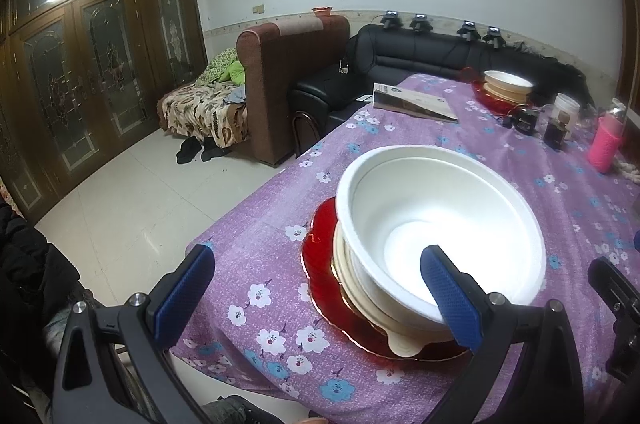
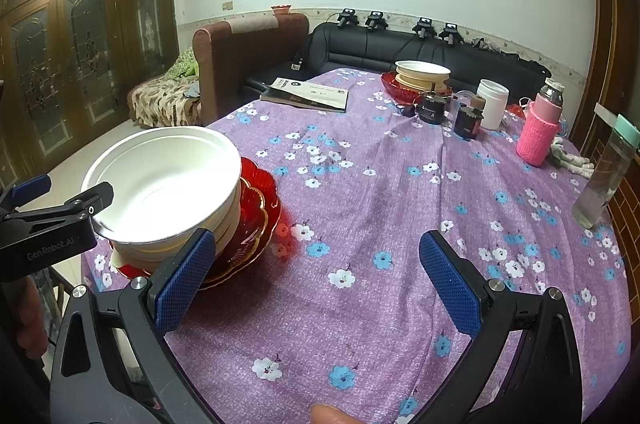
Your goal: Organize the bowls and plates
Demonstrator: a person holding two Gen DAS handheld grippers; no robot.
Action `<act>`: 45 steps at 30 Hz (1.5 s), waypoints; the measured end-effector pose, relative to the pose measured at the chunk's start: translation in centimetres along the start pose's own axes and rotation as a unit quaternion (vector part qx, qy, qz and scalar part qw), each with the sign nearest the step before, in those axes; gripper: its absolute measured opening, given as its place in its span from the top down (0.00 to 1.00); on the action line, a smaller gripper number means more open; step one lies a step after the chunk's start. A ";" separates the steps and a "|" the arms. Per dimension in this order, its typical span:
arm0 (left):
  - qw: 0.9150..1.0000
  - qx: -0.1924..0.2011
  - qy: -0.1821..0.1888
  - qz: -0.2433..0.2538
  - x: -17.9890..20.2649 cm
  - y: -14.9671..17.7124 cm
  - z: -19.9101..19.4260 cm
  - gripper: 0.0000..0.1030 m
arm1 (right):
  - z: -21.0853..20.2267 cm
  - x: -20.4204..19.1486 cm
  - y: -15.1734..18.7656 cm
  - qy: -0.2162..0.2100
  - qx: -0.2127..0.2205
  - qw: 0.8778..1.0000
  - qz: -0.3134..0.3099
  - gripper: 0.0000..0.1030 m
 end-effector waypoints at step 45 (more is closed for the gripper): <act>0.967 -0.156 0.158 0.128 31.3 8.7 8.8 0.01 | 3.2 31.1 15.6 0.284 -0.211 0.918 0.180 0.01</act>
Point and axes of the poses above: each gripper's, at about its wrist camera, not at the fingertips, and z roughly the way its jaws point, x to its right, y to its underside, the point moved 6 cm from there along z, roughly the way its jaws point, and after that the axes turned 9 degrees about -z, right-handed, at the moved point
